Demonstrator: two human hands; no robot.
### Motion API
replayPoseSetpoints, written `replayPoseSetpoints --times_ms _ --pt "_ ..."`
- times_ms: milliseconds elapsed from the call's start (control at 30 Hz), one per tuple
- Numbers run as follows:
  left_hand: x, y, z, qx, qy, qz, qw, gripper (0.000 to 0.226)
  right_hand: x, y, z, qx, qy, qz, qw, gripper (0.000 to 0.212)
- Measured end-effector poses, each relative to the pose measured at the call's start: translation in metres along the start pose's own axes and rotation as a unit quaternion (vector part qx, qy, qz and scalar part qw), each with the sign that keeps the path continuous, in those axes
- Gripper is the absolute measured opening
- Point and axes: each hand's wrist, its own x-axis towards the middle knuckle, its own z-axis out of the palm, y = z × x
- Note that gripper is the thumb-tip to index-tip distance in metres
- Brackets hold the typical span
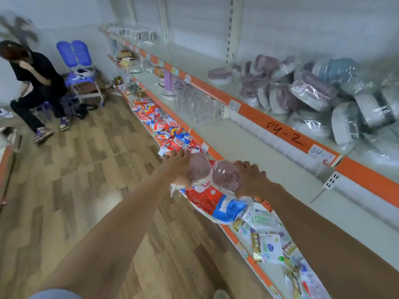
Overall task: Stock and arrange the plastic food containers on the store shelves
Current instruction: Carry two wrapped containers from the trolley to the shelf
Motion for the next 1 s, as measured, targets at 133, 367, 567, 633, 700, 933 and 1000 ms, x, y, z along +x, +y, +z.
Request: replayPoseSetpoints --times_ms 133,367,567,633,700,933,1000 --pt "0.052 0.009 0.009 0.004 -0.006 0.014 1.000 0.115 0.043 0.024 0.003 0.011 -0.035 0.032 0.999 0.092" --pt "0.136 -0.019 0.007 -0.004 -0.039 0.028 0.999 0.115 0.121 0.021 0.007 0.044 -0.060 0.069 0.995 0.092" --pt "0.227 -0.058 0.016 0.000 -0.068 0.098 0.993 0.117 0.189 0.007 0.020 0.097 -0.071 0.149 0.982 0.090" --pt "0.255 -0.079 0.018 0.005 -0.067 0.135 0.989 0.114 0.214 -0.007 0.025 0.109 -0.075 0.177 0.975 0.092" --pt "0.281 -0.105 0.018 0.015 -0.069 0.158 0.985 0.113 0.239 -0.027 0.028 0.131 -0.079 0.201 0.968 0.093" --pt "0.364 -0.179 0.013 0.048 -0.096 0.177 0.978 0.112 0.317 -0.092 0.040 0.158 -0.040 0.222 0.961 0.098" --pt "0.382 -0.177 0.017 0.070 -0.082 0.197 0.975 0.106 0.328 -0.096 0.045 0.165 -0.039 0.247 0.954 0.099"
